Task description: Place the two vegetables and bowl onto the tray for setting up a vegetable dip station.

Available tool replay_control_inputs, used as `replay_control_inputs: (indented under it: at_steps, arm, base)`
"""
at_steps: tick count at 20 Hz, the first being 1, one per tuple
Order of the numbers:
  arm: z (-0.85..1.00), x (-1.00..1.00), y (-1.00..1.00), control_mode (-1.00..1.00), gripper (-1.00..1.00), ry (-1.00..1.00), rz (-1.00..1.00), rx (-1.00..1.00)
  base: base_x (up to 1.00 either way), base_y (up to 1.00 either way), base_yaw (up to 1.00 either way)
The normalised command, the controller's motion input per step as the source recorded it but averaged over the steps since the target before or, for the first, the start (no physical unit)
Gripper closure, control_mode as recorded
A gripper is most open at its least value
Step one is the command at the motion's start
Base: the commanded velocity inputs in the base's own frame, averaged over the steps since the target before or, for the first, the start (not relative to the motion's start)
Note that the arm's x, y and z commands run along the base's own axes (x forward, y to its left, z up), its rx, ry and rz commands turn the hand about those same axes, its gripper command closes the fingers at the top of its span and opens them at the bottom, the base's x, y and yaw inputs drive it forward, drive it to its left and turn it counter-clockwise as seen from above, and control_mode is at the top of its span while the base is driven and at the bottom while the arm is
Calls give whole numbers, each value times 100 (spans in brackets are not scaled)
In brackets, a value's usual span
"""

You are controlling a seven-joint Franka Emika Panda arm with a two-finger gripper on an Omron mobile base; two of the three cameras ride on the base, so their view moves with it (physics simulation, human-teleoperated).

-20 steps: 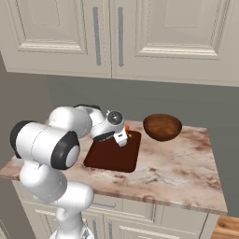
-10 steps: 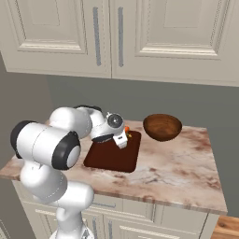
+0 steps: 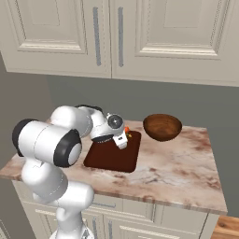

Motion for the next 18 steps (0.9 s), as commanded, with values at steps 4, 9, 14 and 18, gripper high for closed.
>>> replay_control_inputs:
  at_steps: [4, 9, 14, 18]
  arm:
    - [-6, 13, 0, -100, 100, 0, 0, 0]
    - [-7, 12, 0, -100, 100, 0, 0, 0]
    - [-12, 7, 0, -100, 100, 0, 0, 0]
    - [-13, 6, 0, -100, 100, 0, 0, 0]
  base:
    - [0, 0, 0]
    - [0, 0, 0]
    - [0, 0, 0]
    - [0, 0, 0]
